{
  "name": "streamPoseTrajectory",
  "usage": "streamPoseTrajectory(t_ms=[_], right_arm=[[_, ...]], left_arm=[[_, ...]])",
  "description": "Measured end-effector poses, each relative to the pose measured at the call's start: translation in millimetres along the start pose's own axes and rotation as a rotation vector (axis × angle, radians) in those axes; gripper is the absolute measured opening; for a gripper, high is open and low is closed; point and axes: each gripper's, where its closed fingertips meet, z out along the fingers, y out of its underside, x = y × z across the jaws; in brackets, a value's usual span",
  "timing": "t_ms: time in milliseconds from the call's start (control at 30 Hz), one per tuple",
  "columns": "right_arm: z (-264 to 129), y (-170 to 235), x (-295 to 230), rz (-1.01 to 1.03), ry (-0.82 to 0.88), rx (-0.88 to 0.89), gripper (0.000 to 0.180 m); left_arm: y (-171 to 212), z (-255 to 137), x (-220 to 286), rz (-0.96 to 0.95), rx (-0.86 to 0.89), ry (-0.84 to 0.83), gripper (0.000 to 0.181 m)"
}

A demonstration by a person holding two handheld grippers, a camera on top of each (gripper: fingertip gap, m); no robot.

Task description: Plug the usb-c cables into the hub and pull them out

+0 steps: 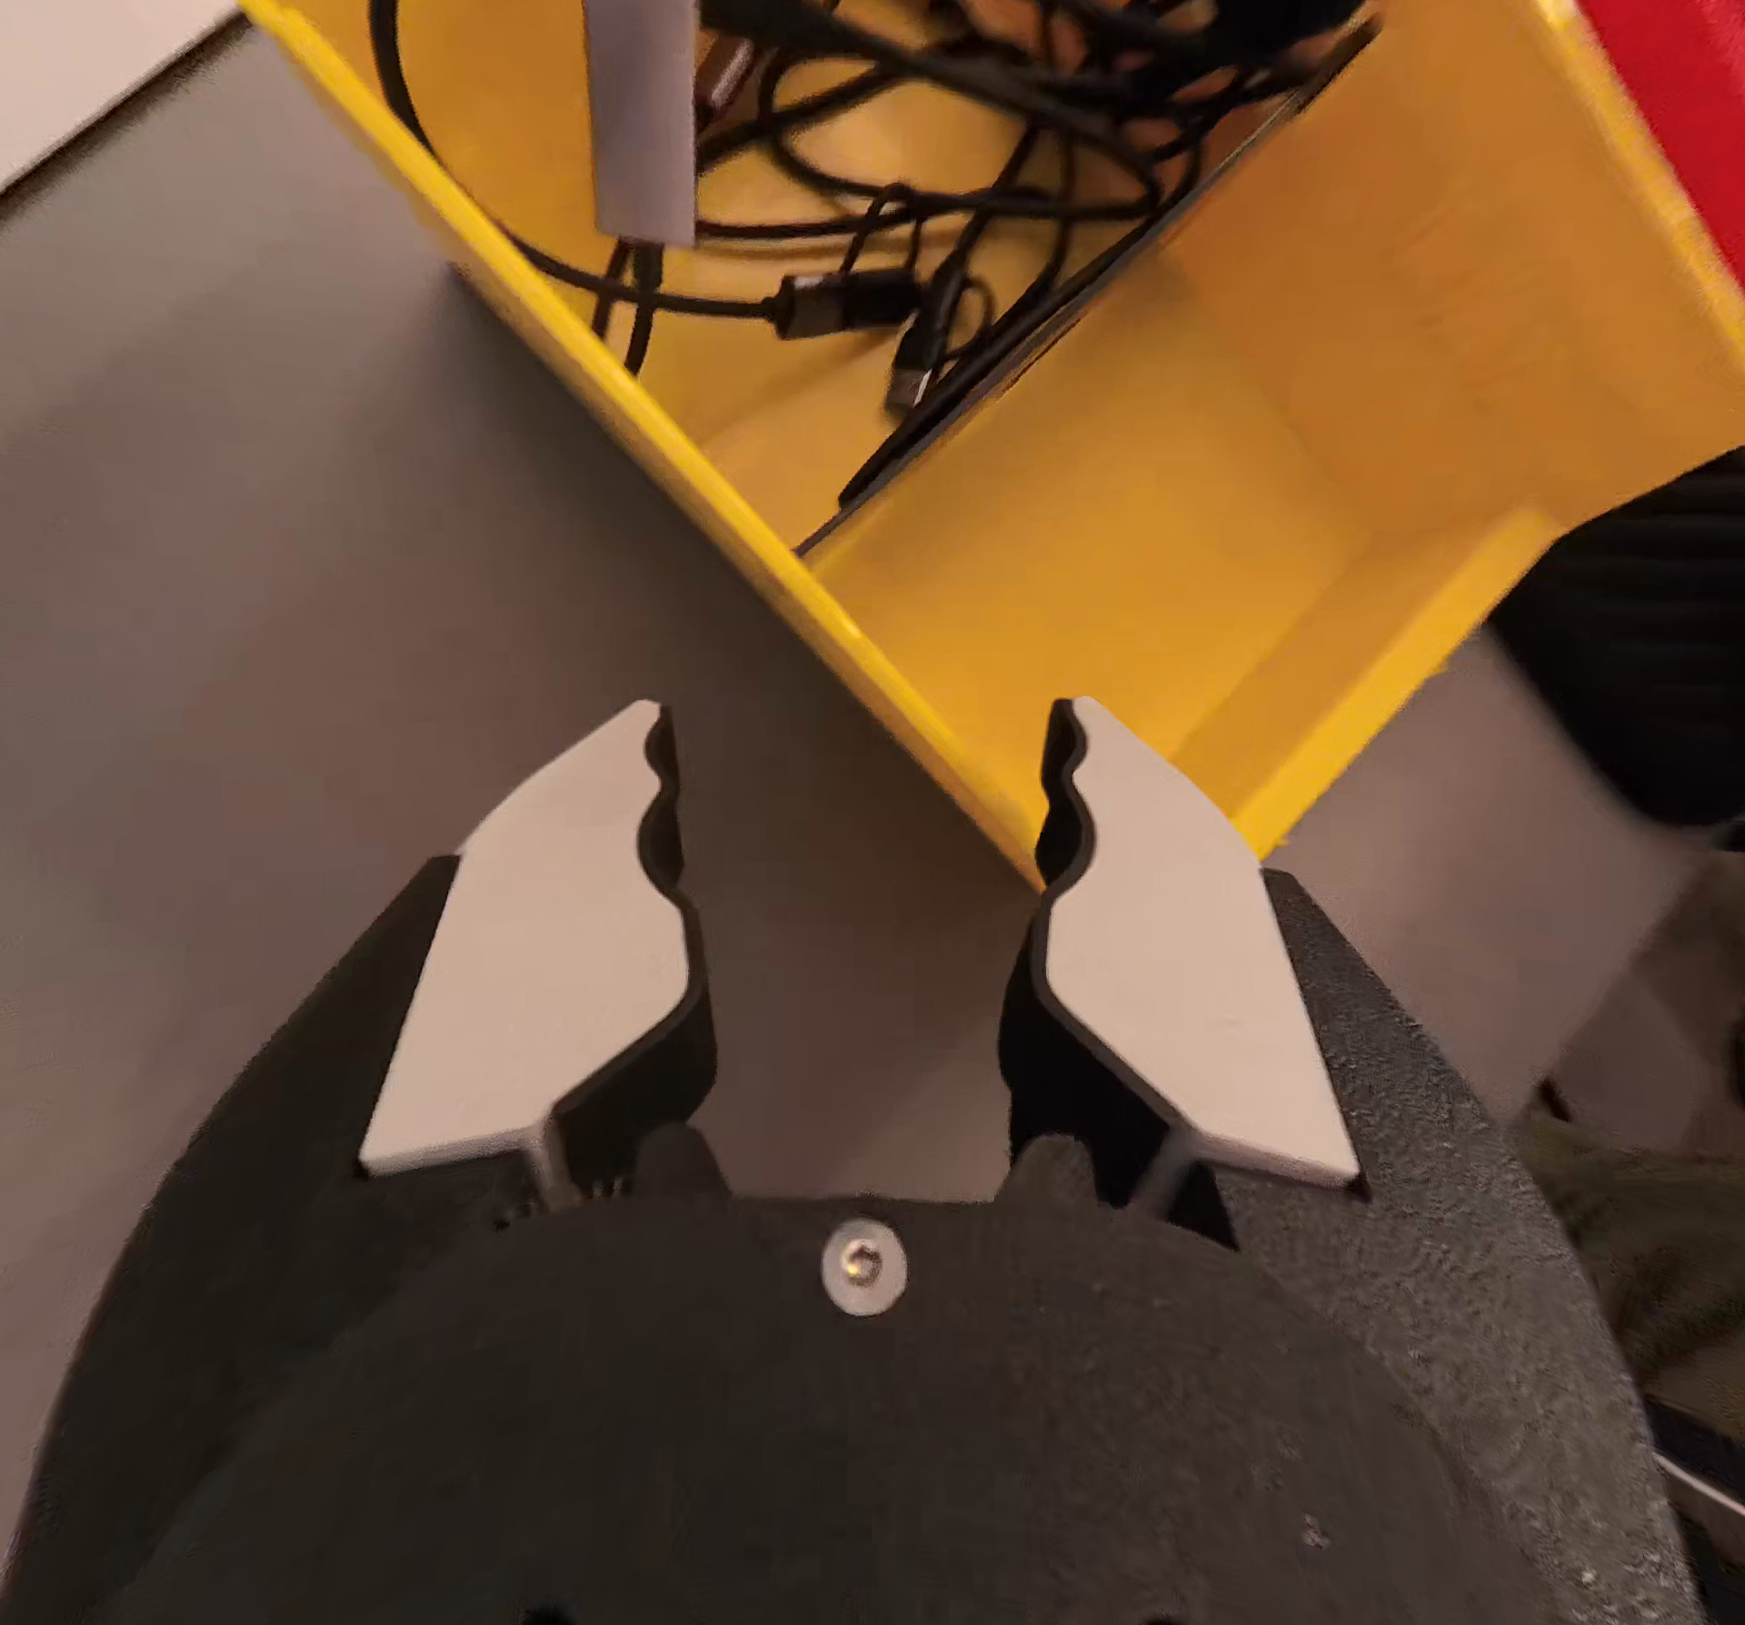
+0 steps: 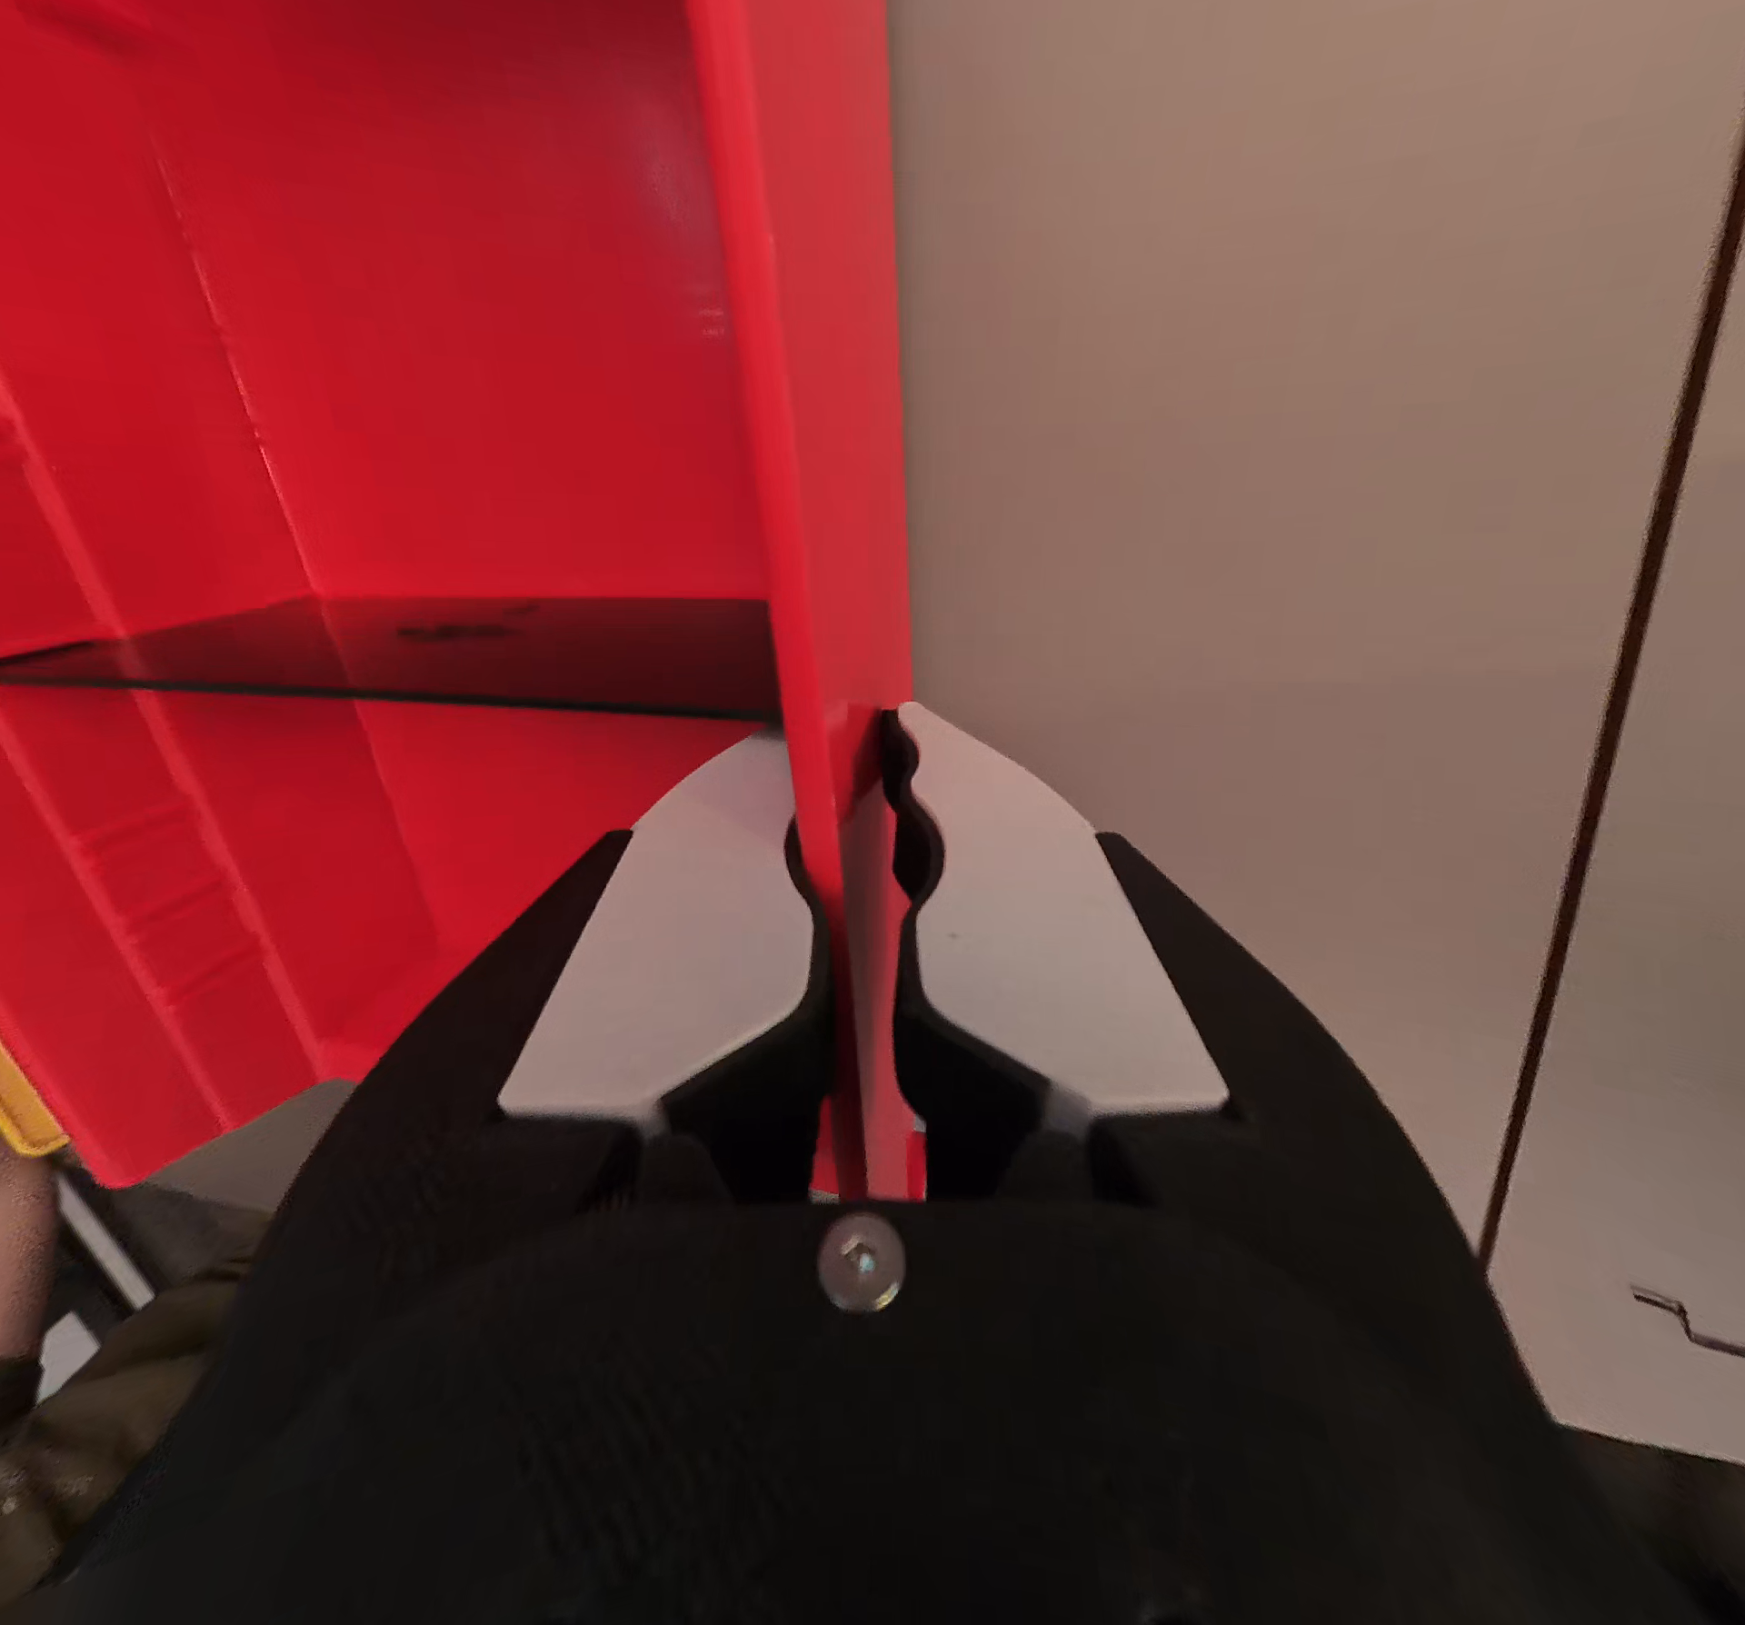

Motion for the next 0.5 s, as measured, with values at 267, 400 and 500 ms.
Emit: streamPoseTrajectory(t_ms=[267, 400, 500], right_arm=[[3.4, -1.8, -9.7, -0.027, -0.046, -0.003, 0.01], [5.1, -4.1, -16.3, -0.041, -0.059, -0.011, 0.012], [6.0, -5.5, -20.7, -0.051, -0.054, -0.017, 0.012]], left_arm=[[-13.6, 24.3, 6.9, -0.091, -0.118, 0.058, 0.041], [-2.5, 28.5, 4.4, -0.074, -0.346, 0.033, 0.037], [4.3, 24.8, -0.4, -0.057, -0.506, -0.005, 0.025]])
